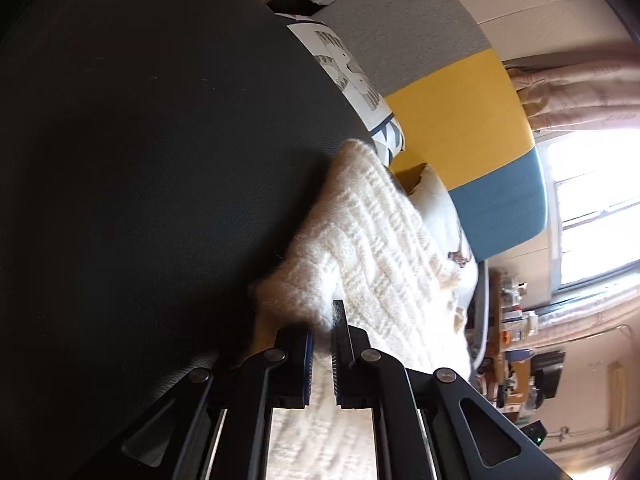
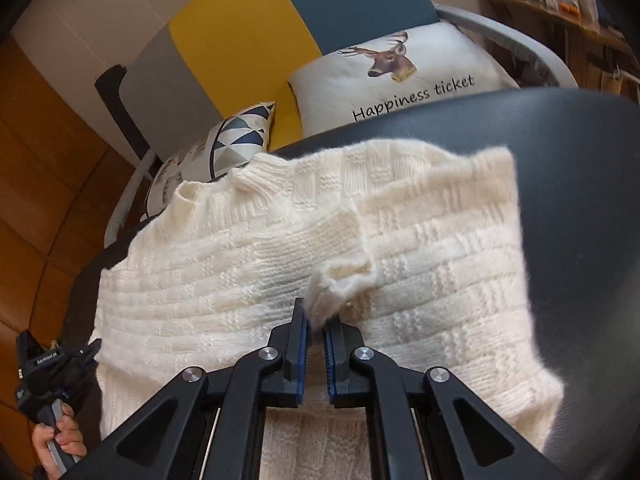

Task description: Fold clothes

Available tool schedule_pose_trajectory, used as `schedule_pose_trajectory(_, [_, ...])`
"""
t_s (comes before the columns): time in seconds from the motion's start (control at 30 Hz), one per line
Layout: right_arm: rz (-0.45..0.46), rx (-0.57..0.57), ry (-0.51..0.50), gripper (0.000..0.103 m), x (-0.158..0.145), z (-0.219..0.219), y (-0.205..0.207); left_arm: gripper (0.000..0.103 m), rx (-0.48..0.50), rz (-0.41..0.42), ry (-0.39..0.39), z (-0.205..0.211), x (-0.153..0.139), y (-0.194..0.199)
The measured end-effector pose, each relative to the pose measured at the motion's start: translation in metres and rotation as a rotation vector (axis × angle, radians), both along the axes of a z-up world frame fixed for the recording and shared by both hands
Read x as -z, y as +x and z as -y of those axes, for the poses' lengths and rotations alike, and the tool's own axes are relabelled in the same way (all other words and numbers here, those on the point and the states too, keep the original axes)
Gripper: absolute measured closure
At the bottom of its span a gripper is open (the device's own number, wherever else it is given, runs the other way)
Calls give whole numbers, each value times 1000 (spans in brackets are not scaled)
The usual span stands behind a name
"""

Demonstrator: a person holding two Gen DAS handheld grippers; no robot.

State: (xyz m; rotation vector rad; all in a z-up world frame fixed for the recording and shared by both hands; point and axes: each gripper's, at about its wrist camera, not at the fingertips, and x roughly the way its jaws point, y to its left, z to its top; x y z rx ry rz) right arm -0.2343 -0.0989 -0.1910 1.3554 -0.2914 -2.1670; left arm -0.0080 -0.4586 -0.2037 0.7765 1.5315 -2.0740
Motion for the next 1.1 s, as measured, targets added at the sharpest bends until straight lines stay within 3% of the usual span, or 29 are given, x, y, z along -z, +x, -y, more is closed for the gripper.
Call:
schedule_pose_trajectory(0.07, [28,21,-40,94,4,-7,-1,95,8,2,0,0,0,0])
schedule_pose_trajectory(0.17, [90,48,-100,88,7,-19,-4,95,34,-23,63,2,4,6])
schedule_pose_trajectory(0.23, [84,63,-78,83,-1,-26,0,93,52,-40,105,4,5,12])
schedule_pose_trajectory(0.3, [19,73,-10,83,-14,-30,7,92,67,-50,126,5,1,23])
schedule_pose_trajectory(0.4, [-87,62,33,80,-38,-32,18,92,64,-64,67,7,-18,48])
schedule_pose_trajectory(0.5, [-149,-25,47,80,-55,-11,26,92,65,-109,15,14,-41,57])
schedule_pose_trajectory(0.7, [-184,-154,109,80,-58,43,28,90,150,-149,-31,20,-66,10])
schedule_pose_trajectory(0.9, [-146,-182,225,80,-34,73,15,90,214,-21,-45,24,-45,-61])
schedule_pose_trajectory(1.0, [-134,-185,299,80,-20,80,9,90,204,67,-62,31,-26,-77])
schedule_pose_trajectory(1.1, [-138,-186,303,81,-15,81,8,93,222,167,-97,35,-6,-83])
